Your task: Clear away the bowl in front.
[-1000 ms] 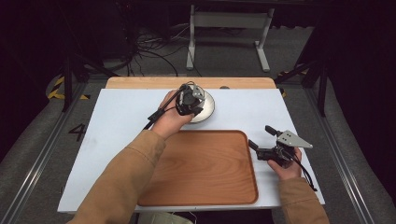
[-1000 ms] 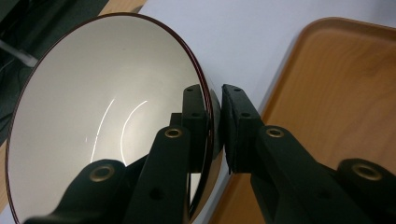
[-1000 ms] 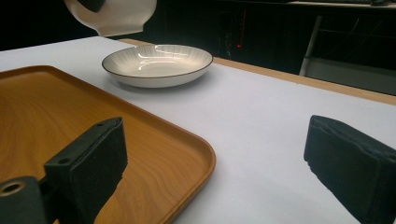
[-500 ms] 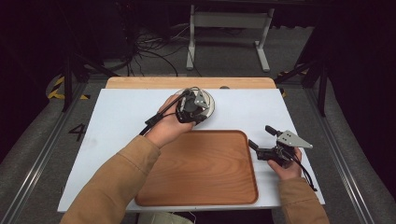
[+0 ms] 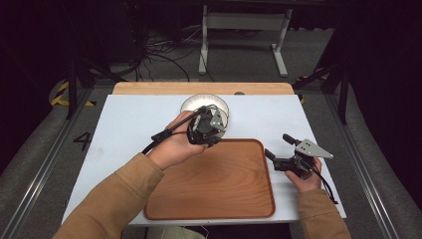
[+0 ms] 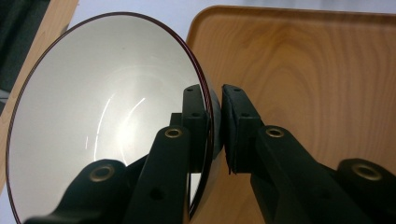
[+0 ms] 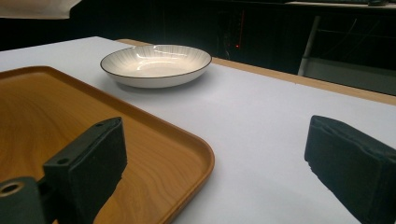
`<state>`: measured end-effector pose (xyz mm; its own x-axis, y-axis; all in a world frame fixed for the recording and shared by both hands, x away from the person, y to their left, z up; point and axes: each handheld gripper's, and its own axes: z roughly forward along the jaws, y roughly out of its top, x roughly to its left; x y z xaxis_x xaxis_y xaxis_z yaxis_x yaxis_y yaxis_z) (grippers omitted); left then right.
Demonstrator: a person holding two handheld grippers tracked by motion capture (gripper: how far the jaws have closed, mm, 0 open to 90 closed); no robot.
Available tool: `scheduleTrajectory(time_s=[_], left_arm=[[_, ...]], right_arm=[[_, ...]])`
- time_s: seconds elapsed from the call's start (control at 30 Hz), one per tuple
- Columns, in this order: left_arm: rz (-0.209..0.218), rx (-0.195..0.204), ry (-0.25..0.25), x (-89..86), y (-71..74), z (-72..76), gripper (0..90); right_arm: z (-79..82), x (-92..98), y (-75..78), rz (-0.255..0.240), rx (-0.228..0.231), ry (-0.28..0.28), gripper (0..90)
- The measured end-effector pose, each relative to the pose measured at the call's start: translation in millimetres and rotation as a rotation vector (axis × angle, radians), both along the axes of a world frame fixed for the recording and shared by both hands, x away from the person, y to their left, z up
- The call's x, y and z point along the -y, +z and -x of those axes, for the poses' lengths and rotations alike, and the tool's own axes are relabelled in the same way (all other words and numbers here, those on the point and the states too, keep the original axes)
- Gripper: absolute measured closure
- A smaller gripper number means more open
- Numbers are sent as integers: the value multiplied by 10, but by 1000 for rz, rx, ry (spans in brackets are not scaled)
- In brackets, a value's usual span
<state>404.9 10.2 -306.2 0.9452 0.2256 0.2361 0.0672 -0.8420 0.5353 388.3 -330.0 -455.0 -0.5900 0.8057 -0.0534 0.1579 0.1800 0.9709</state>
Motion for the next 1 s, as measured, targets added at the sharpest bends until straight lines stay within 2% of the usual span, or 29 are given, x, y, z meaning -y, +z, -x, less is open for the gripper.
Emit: scheduleTrajectory(time_s=[0.1,0.2,0.57,0.7,1.0], left_arm=[[-6,1,-14,-10,5,39,806],[-32,-6,-31,-40,5,107,806],[-62,-18,-98,-50,-15,212,807],[-65,-39,-126,-31,-54,235,809],[-102,-90,-170,15,-158,279,809]], right_arm=[[1,-1,0,0,0,1,61],[1,-1,0,0,0,1,61],[4,-4,0,4,2,-1,61],[5,-5,0,5,2,-1,61],[5,-6,0,6,3,-1,61]])
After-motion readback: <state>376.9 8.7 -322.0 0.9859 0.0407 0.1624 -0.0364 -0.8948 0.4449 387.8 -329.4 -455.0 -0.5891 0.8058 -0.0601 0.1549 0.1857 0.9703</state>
